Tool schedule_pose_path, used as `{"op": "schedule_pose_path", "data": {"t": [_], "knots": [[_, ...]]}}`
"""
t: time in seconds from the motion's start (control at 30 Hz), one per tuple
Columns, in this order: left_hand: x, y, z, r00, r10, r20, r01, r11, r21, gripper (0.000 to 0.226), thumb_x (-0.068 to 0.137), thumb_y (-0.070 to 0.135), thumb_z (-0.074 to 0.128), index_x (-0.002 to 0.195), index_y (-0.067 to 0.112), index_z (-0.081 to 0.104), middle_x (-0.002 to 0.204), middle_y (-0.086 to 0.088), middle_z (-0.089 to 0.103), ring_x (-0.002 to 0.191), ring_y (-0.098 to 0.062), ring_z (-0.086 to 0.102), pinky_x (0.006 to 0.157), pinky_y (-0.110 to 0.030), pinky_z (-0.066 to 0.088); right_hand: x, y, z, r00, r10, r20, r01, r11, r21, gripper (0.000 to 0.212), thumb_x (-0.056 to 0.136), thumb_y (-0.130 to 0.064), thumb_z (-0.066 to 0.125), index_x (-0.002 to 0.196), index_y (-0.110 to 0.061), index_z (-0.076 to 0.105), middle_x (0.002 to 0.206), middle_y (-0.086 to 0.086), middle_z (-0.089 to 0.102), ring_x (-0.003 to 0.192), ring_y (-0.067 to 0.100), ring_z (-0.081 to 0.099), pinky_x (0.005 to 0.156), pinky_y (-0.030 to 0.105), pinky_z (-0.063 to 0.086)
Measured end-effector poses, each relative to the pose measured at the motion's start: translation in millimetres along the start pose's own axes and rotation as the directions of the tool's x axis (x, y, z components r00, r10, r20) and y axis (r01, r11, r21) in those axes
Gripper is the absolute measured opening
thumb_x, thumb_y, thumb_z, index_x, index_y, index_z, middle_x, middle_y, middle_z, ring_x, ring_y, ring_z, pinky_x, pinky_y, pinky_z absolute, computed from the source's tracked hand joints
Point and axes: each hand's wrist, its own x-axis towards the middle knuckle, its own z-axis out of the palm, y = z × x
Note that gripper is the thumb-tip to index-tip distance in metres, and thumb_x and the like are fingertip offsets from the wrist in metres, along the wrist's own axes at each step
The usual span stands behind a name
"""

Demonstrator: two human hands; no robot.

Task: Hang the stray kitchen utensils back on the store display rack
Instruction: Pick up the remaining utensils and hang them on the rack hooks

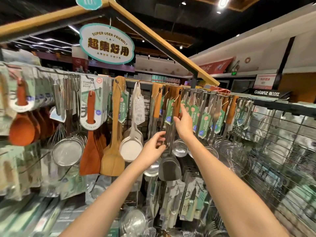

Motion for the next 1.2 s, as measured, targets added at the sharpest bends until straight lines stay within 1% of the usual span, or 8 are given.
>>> {"op": "schedule_pose_path", "data": {"t": [0.07,0.17,0.4,0.53,0.67,0.77,0.93,1.2], "knots": [[-7.9,-3.6,-2.3,1.000,0.012,0.010,-0.012,0.999,0.035,0.050,0.092,0.004,0.049,0.139,0.016,0.038,0.129,-0.008,0.052,0.116,-0.009,0.047,0.102,-0.024,0.036,-18.6,13.5,-4.3,0.999,-0.012,0.051,0.018,0.992,-0.125,0.056,0.097,-0.017,0.049,0.147,-0.024,0.026,0.139,0.009,0.046,0.127,0.026,0.042,0.101,0.042,0.041],[-21.8,-13.3,-5.2,1.000,0.009,0.026,-0.010,0.998,0.062,0.050,0.093,0.008,0.051,0.139,0.020,0.037,0.132,-0.005,0.051,0.120,-0.009,0.047,0.099,-0.022,0.036,-54.0,33.7,-15.3,0.991,-0.024,0.128,0.057,0.966,-0.253,0.052,0.097,-0.027,0.047,0.146,-0.022,0.030,0.143,0.008,0.042,0.134,0.024,0.032,0.108,0.042,0.033],[-70.3,-61.2,9.6,0.990,-0.052,0.127,0.020,0.970,0.243,0.051,0.091,0.017,0.055,0.139,0.021,0.037,0.141,-0.003,0.045,0.129,-0.015,0.042,0.109,-0.037,0.035,-157.3,81.1,-33.1,0.980,0.045,0.194,0.024,0.941,-0.339,0.051,0.097,-0.034,0.046,0.144,-0.017,0.035,0.148,0.005,0.037,0.139,0.020,0.027,0.115,0.035,0.021],[-103.2,-93.4,29.9,0.967,-0.134,0.215,0.057,0.942,0.331,0.055,0.091,0.027,0.056,0.141,0.024,0.035,0.144,-0.002,0.041,0.131,-0.017,0.039,0.109,-0.039,0.035,-221.9,111.4,-38.4,0.958,0.139,0.250,-0.018,0.903,-0.430,0.055,0.096,-0.039,0.047,0.145,-0.018,0.034,0.149,0.004,0.035,0.140,0.019,0.025,0.116,0.037,0.020],[-130.3,-113.7,55.6,0.946,-0.178,0.270,0.070,0.927,0.368,0.055,0.090,0.028,0.057,0.141,0.022,0.036,0.140,-0.007,0.043,0.128,-0.023,0.042,0.107,-0.039,0.036,-275.6,141.2,-44.7,0.938,0.219,0.267,-0.056,0.860,-0.508,0.056,0.096,-0.039,0.046,0.145,-0.016,0.032,0.151,0.004,0.032,0.141,0.018,0.023,0.117,0.035,0.017],[-150.1,-124.2,76.0,0.937,-0.202,0.284,0.086,0.924,0.373,0.055,0.089,0.025,0.059,0.140,0.020,0.038,0.136,-0.011,0.047,0.121,-0.028,0.047,0.105,-0.042,0.037,-307.1,164.3,-51.5,0.919,0.290,0.268,-0.113,0.843,-0.525,0.056,0.097,-0.039,0.046,0.146,-0.017,0.031,0.152,0.004,0.031,0.142,0.019,0.022,0.117,0.035,0.016],[-164.8,-138.7,113.4,0.912,-0.252,0.324,0.121,0.919,0.375,0.058,0.090,0.028,0.058,0.142,0.022,0.033,0.148,-0.004,0.034,0.136,-0.019,0.032,0.111,-0.034,0.026,-335.9,211.5,-62.2,0.891,0.343,0.299,-0.134,0.826,-0.547,0.058,0.096,-0.041,0.046,0.146,-0.015,0.032,0.151,0.005,0.033,0.141,0.020,0.025,0.117,0.035,0.017],[-164.2,-175.0,191.9,0.895,-0.400,0.196,0.300,0.867,0.398,0.060,0.089,0.029,0.059,0.143,0.023,0.033,0.148,-0.002,0.035,0.135,-0.019,0.034,0.114,-0.041,0.026,-336.1,318.9,-63.9,0.814,0.391,0.430,-0.142,0.851,-0.506,0.059,0.094,-0.039,0.051,0.145,-0.015,0.032,0.150,0.004,0.035,0.140,0.018,0.026,0.117,0.035,0.020]]}}
